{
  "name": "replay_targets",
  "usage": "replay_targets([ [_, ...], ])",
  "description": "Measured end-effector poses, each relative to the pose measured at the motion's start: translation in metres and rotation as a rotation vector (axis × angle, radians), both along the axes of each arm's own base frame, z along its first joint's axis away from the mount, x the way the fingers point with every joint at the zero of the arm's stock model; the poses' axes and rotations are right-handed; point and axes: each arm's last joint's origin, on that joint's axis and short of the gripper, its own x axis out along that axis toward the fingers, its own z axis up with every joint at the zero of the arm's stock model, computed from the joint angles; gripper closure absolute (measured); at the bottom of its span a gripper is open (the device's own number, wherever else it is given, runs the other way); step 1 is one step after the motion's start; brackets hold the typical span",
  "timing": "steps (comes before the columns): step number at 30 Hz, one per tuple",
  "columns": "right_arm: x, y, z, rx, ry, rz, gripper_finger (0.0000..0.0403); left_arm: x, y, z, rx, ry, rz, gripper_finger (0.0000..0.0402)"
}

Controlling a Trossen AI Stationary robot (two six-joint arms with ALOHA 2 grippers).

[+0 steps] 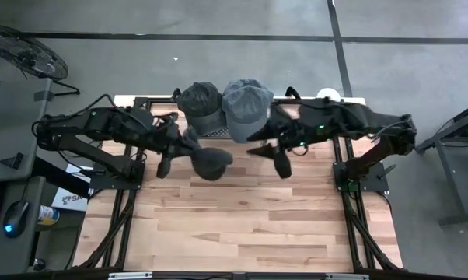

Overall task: Pick & Place hat
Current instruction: Stack the black cap on top of the black cap on the shelf

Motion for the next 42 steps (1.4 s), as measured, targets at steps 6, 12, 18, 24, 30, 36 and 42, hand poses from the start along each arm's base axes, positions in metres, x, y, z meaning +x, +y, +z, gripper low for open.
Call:
replay_targets([
  [6,-0.02,-0.009,0.005,-0.109,0.025,-0.189,0.0241,-0.013,0.006,0.034,-0.095,-0.003,0.194,0.0384],
  [12,-0.028,-0.014,0.002,-0.171,0.077,-0.305,0.0248,-0.023,0.014,0.066,-0.134,-0.024,0.417,0.0384],
  [18,-0.03,-0.015,-0.003,-0.223,0.131,-0.324,0.0249,-0.011,0.033,0.078,-0.16,0.02,0.557,0.0384],
  [24,-0.037,-0.018,-0.005,-0.247,0.182,-0.335,0.0249,0.007,0.058,0.073,-0.195,0.126,0.61,0.0384],
  [30,-0.041,-0.025,-0.011,-0.265,0.257,-0.355,0.0249,0.012,0.088,0.066,-0.301,0.183,0.63,0.0384],
  [36,-0.042,-0.031,-0.013,-0.271,0.289,-0.373,0.0249,0.008,0.105,0.066,-0.341,0.176,0.634,0.0384],
  [42,-0.044,-0.033,-0.015,-0.294,0.314,-0.371,0.0249,0.004,0.114,0.065,-0.353,0.177,0.628,0.0384],
])
